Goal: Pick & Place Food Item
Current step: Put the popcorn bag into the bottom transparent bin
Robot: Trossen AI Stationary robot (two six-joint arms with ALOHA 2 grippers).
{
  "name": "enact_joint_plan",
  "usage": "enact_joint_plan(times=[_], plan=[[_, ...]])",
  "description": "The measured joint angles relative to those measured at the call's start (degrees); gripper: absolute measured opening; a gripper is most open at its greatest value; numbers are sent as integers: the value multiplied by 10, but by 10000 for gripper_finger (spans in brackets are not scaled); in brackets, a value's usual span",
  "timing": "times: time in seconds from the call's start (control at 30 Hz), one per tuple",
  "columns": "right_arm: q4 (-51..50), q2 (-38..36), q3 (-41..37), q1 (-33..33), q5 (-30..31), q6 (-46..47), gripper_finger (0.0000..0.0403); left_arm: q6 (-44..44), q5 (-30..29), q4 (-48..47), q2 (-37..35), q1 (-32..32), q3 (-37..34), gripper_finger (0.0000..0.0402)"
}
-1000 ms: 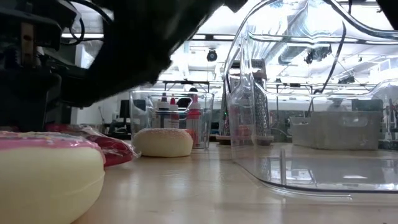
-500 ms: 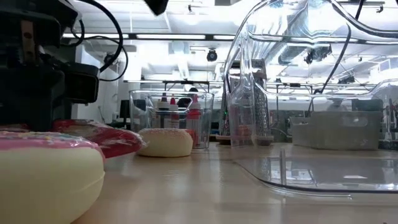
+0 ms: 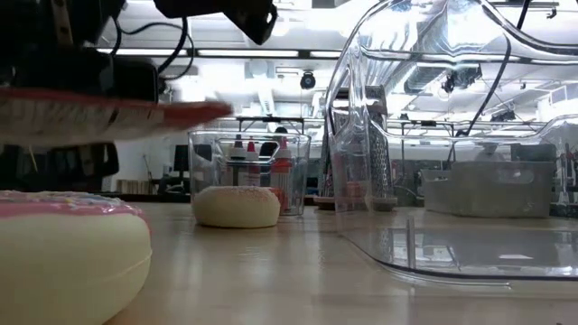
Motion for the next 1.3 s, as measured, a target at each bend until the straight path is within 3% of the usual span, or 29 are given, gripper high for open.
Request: enact_joint_plan(times=[0.27, 0.37, 0.67, 0.97, 1.3], plan=[[-46, 0, 0, 2, -80, 123, 2, 59, -37, -55, -63, 23, 0, 10], [-63, 0, 0, 2, -71, 174, 2, 90, -60, -56, -84, 30, 0, 10], [-120, -1, 0, 2, 37, 253, 2, 173, -180, -64, -157, 25, 1, 10], [-130, -54, 1, 17, 172, 253, 2, 214, -286, -70, -199, -10, 1, 10], [-162, -117, 1, 21, 231, 262, 2, 294, -307, 23, -223, -22, 2, 11]])
